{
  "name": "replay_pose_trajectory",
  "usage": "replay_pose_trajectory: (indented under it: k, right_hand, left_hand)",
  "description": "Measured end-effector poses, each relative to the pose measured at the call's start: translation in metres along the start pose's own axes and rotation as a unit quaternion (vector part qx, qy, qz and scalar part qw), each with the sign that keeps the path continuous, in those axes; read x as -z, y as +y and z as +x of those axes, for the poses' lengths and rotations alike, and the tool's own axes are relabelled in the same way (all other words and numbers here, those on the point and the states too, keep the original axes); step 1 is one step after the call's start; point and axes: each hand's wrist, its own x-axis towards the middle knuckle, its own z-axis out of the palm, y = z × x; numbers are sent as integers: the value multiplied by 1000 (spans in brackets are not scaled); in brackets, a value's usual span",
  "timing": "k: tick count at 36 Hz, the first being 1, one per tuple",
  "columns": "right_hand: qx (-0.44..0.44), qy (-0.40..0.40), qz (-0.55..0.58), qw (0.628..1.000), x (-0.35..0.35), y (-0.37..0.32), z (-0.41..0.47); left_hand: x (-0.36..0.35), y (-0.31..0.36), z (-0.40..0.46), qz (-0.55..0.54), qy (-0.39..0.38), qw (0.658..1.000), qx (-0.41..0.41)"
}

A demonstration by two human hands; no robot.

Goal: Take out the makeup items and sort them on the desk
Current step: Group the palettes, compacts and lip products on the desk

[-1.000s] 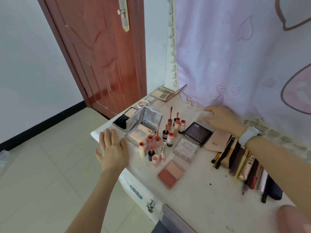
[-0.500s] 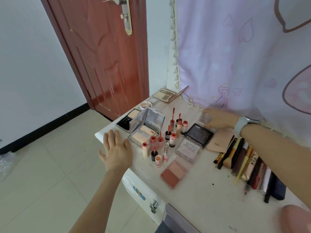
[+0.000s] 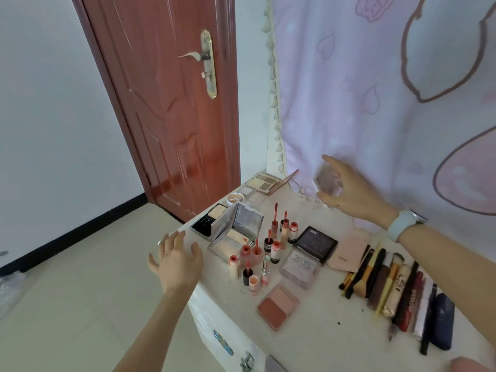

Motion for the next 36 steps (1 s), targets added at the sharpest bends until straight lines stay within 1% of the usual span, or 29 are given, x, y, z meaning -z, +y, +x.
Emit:
replay_pose_trajectory:
  k: [3, 6, 8, 9, 10, 11, 12, 13, 15, 17, 18, 20, 22, 23, 26, 28, 31, 33, 36]
  right_hand:
    - [26, 4, 64, 998, 9, -19, 2]
    - [69, -4, 92, 993, 17, -43, 5]
    - [92, -16, 115, 989, 21, -59, 6]
    - [101, -24, 127, 986, 22, -66, 5]
    - [110, -32, 139, 984, 23, -73, 4]
    - [118, -41, 151, 981, 24, -79, 3]
    - [125, -51, 157, 978, 24, -85, 0]
    - [134, -58, 158, 977, 24, -90, -2]
    - [155, -61, 139, 976, 23, -98, -5]
    - [170, -59, 114, 977, 23, -104, -8]
    - [174, -58, 104, 977, 23, -106, -10]
    - [181, -56, 90, 978, 24, -110, -12]
    - [185, -50, 79, 978, 26, -113, -15]
    - [187, -48, 67, 979, 28, -113, -16]
    - [196, -60, 18, 979, 31, -112, -20]
    - [191, -38, 28, 980, 32, -110, -22]
    - [161, 5, 109, 981, 35, -112, -21]
    - [139, 3, 142, 980, 38, -117, -21]
    - [138, 0, 114, 984, 38, -124, -22]
  left_hand:
    - [5, 12, 7, -42, 63, 997, -33]
    - [20, 38, 17, -93, 125, 984, -89]
    - [33, 61, 23, -149, 134, 969, -143]
    - [42, 75, 25, -191, 118, 960, -169]
    - [52, 89, 25, -237, 86, 950, -187]
    - [63, 103, 24, -283, 37, 939, -191]
    - [75, 117, 21, -333, -29, 924, -184]
    - [84, 129, 19, -390, -109, 898, -169]
    - [96, 149, 16, -478, -267, 827, -127]
    - [101, 163, 16, -506, -365, 774, -111]
    - [103, 169, 14, -513, -398, 753, -111]
    - [108, 178, 10, -532, -437, 718, -102]
    - [110, 184, 6, -564, -449, 688, -86]
    - [110, 185, 5, -576, -448, 679, -85]
    - [108, 186, 2, -607, -426, 668, -61]
    - [105, 185, 2, -634, -407, 657, -35]
    - [97, 183, 4, -644, -359, 673, -59]
    - [95, 183, 5, -652, -330, 679, -70]
    - [94, 187, 4, -656, -285, 692, -98]
